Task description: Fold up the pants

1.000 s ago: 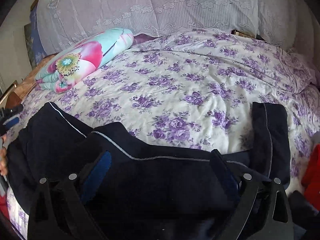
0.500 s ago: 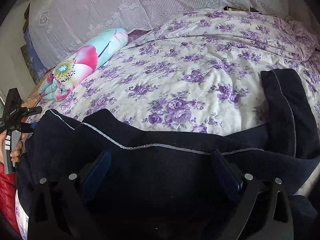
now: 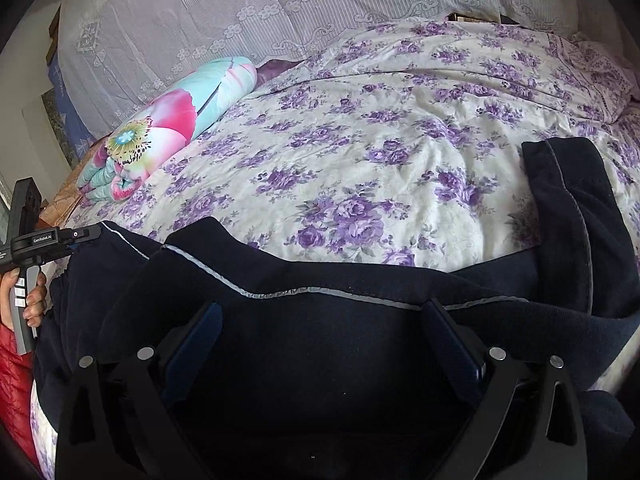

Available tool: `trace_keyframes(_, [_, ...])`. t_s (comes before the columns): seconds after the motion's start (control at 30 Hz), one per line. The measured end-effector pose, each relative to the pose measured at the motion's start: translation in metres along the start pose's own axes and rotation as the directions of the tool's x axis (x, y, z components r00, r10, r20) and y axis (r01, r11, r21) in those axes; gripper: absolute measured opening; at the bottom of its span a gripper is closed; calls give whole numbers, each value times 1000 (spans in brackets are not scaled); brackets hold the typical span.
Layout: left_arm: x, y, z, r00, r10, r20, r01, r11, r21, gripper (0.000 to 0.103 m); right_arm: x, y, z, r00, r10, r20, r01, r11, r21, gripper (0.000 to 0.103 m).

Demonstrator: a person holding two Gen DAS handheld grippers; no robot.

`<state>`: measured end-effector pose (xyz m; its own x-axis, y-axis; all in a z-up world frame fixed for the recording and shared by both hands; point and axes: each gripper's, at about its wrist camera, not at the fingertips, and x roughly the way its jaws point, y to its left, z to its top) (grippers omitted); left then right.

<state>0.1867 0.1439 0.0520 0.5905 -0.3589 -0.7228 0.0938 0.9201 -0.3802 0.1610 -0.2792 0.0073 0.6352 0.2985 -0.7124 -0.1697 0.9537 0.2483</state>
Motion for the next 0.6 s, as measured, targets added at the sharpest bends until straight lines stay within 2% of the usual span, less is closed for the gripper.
trace_keyframes(0.07, [-14,-1,0,999,-7,52,7,1000,-5,14,0,0,0,1000,-1,0,1,1000,0,100])
trace_keyframes(0.13, [-28,-1,1,994,-33,102,36,999,-25,9,0,0,0,1000,-1,0,1,1000,0,100])
trace_keyframes(0.23, [-46,5,3,984,-54,169,67,995,-71,8,-1,0,0,1000,0,3,0,1000,1,100])
trace_keyframes(0.4, [-50,13,1,977,-67,202,90,990,-106,5,-1,-1,0,1000,2,3,-2,1000,1,100])
trace_keyframes(0.43, [-55,16,2,973,-45,228,73,991,-115,0,0,0,0,1000,2,3,-2,1000,1,100])
trace_keyframes(0.5, [-61,25,3,967,-12,255,47,990,-132,0,-1,0,0,1000,4,8,-4,1000,2,100])
trace_keyframes(0.53, [-58,32,3,970,-32,242,70,986,-149,0,-1,0,0,1000,6,8,-6,1000,3,100])
trace_keyframes(0.6, [-46,44,0,976,-119,183,156,966,-204,0,-2,0,-1,1000,4,7,-4,1000,2,100])
